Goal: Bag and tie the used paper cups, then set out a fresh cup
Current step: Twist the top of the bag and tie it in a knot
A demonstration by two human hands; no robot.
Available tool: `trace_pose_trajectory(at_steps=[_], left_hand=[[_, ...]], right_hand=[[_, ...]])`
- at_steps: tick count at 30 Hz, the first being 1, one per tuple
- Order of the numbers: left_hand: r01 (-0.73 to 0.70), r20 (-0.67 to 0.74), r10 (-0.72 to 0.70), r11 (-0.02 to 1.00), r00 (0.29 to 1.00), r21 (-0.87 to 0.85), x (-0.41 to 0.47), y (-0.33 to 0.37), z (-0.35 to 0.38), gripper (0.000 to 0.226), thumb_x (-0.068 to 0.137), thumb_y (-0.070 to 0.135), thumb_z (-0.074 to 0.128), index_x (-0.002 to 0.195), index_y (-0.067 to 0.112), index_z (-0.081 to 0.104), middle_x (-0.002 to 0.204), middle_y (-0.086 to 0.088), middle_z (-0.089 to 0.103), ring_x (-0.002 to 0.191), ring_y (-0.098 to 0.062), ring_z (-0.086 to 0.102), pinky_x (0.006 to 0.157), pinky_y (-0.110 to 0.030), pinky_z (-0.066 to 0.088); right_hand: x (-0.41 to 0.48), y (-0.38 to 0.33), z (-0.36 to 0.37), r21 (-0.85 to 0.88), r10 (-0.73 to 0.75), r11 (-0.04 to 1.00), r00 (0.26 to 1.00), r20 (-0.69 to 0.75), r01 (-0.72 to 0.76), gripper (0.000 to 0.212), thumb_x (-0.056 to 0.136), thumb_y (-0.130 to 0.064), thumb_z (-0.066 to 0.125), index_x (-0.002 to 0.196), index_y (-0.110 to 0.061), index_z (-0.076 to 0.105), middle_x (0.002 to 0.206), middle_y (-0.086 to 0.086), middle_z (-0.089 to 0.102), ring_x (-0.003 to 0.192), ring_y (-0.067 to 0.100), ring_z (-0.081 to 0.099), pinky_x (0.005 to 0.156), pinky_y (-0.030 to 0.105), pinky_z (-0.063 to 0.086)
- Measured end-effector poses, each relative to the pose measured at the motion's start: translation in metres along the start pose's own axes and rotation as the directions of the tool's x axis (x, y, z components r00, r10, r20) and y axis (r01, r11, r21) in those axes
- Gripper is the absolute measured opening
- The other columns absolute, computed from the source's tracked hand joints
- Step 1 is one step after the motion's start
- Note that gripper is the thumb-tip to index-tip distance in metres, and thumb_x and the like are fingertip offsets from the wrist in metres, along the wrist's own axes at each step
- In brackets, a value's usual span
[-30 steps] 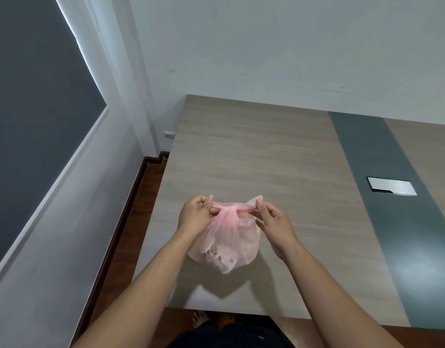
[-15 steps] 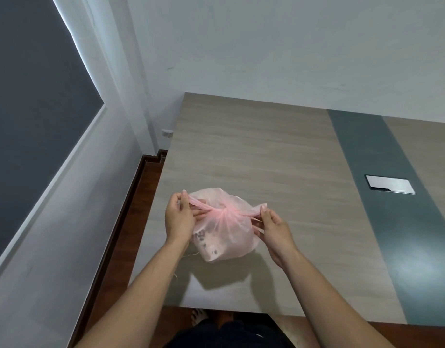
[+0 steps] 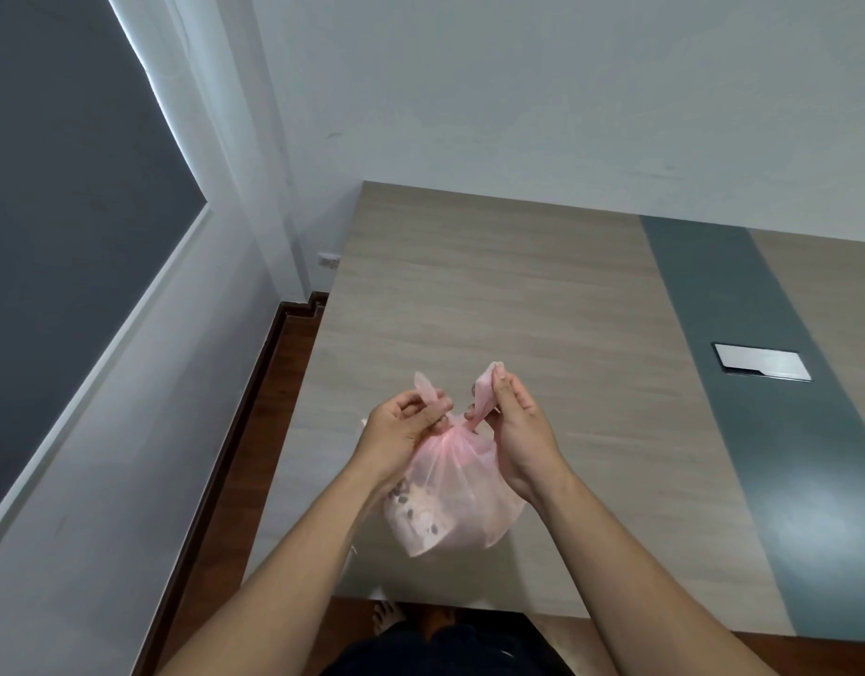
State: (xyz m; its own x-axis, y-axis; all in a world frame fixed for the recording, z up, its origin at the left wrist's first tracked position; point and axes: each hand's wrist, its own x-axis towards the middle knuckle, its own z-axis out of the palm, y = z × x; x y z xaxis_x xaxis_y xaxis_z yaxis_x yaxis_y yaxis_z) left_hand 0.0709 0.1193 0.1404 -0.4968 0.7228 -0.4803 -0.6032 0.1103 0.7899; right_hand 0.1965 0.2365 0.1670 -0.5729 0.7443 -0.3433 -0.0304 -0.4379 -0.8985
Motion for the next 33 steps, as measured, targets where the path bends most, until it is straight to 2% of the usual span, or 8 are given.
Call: trace_pose_trajectory(at_steps=[2,8,14,17,20,26,30,33], left_hand=[[-0.021,-0.014,0.022,0.997,1.000,0.076,-0.003,-0.001,0.001,0.026,0.106,0.018,0.073,0.122,-0.001,0.079,0.102,-0.016,0.081,0.080,-0.019,0.070,0.091,-0.041,0.061],[-0.171,-0.012,0.209,0.830,0.978,0.531,-0.013,0.001,0.007,0.033,0.111,0.055,0.058,0.106,0.036,0.085,0.080,0.009,0.078,0.071,-0.009,0.069,0.070,-0.027,0.059],[-0.216,0.177,0.140,0.810,0.974,0.545,-0.019,-0.002,0.014,0.027,0.101,0.055,0.074,0.112,0.035,0.089,0.095,0.007,0.082,0.084,-0.005,0.073,0.074,-0.015,0.055],[-0.214,0.114,0.181,0.837,0.977,0.504,-0.019,-0.004,0.014,0.028,0.104,0.049,0.072,0.102,0.027,0.089,0.077,0.006,0.076,0.068,-0.005,0.061,0.068,-0.019,0.049],[-0.150,-0.014,0.161,0.942,0.987,0.301,-0.019,-0.002,0.015,0.042,0.105,0.047,0.074,0.094,0.008,0.085,0.071,-0.012,0.066,0.063,-0.014,0.056,0.066,-0.028,0.047],[-0.111,-0.041,0.114,0.992,0.993,0.058,-0.013,-0.003,0.019,0.049,0.101,0.039,0.082,0.088,-0.008,0.072,0.069,0.001,0.045,0.062,-0.012,0.041,0.063,-0.022,0.040],[-0.124,-0.035,0.126,0.991,0.991,0.051,-0.010,-0.002,0.019,0.043,0.103,0.035,0.077,0.099,-0.007,0.078,0.069,0.001,0.049,0.060,-0.011,0.043,0.056,-0.020,0.040],[-0.144,-0.065,0.159,0.970,0.985,0.194,-0.009,0.004,0.014,0.040,0.110,0.037,0.066,0.105,0.001,0.081,0.071,-0.005,0.065,0.058,-0.014,0.047,0.054,-0.022,0.044]], right_hand=[[-0.003,-0.004,-0.001,0.020,0.067,0.998,0.998,0.007,-0.067,0.037,0.110,-0.045,0.061,0.093,-0.014,0.072,0.076,0.007,0.062,0.073,0.021,0.062,0.073,0.036,0.056],[-0.009,-0.012,0.000,0.100,0.191,0.975,0.980,0.061,-0.197,0.033,0.108,-0.045,0.063,0.106,-0.014,0.073,0.103,0.012,0.082,0.108,0.034,0.081,0.090,0.062,0.065],[-0.007,-0.009,-0.003,-0.060,0.171,0.984,0.985,0.020,-0.169,0.035,0.108,-0.047,0.063,0.107,-0.019,0.082,0.104,-0.008,0.080,0.096,0.013,0.077,0.094,0.053,0.066],[-0.010,-0.004,-0.003,0.007,0.124,0.992,0.992,0.013,-0.124,0.035,0.111,-0.048,0.057,0.123,-0.023,0.078,0.114,-0.006,0.082,0.103,0.014,0.080,0.090,0.047,0.067],[-0.014,0.005,-0.008,-0.178,0.067,0.982,0.998,0.000,-0.065,0.033,0.116,-0.043,0.048,0.134,-0.027,0.071,0.120,-0.005,0.082,0.111,0.012,0.080,0.089,0.036,0.065],[-0.020,0.019,-0.014,-0.525,-0.141,0.815,0.962,0.233,0.247,0.017,0.111,-0.029,0.064,0.116,-0.022,0.078,0.111,-0.006,0.080,0.108,0.014,0.075,0.100,0.033,0.059],[-0.013,0.024,-0.012,-0.569,-0.187,0.787,0.971,0.150,0.239,0.012,0.104,-0.036,0.075,0.102,-0.026,0.082,0.096,-0.002,0.082,0.094,0.024,0.077,0.091,0.054,0.061],[-0.013,0.022,-0.008,-0.501,-0.200,0.839,0.976,0.082,0.214,0.014,0.103,-0.035,0.076,0.099,-0.023,0.083,0.093,-0.001,0.082,0.089,0.021,0.077,0.084,0.046,0.060]])
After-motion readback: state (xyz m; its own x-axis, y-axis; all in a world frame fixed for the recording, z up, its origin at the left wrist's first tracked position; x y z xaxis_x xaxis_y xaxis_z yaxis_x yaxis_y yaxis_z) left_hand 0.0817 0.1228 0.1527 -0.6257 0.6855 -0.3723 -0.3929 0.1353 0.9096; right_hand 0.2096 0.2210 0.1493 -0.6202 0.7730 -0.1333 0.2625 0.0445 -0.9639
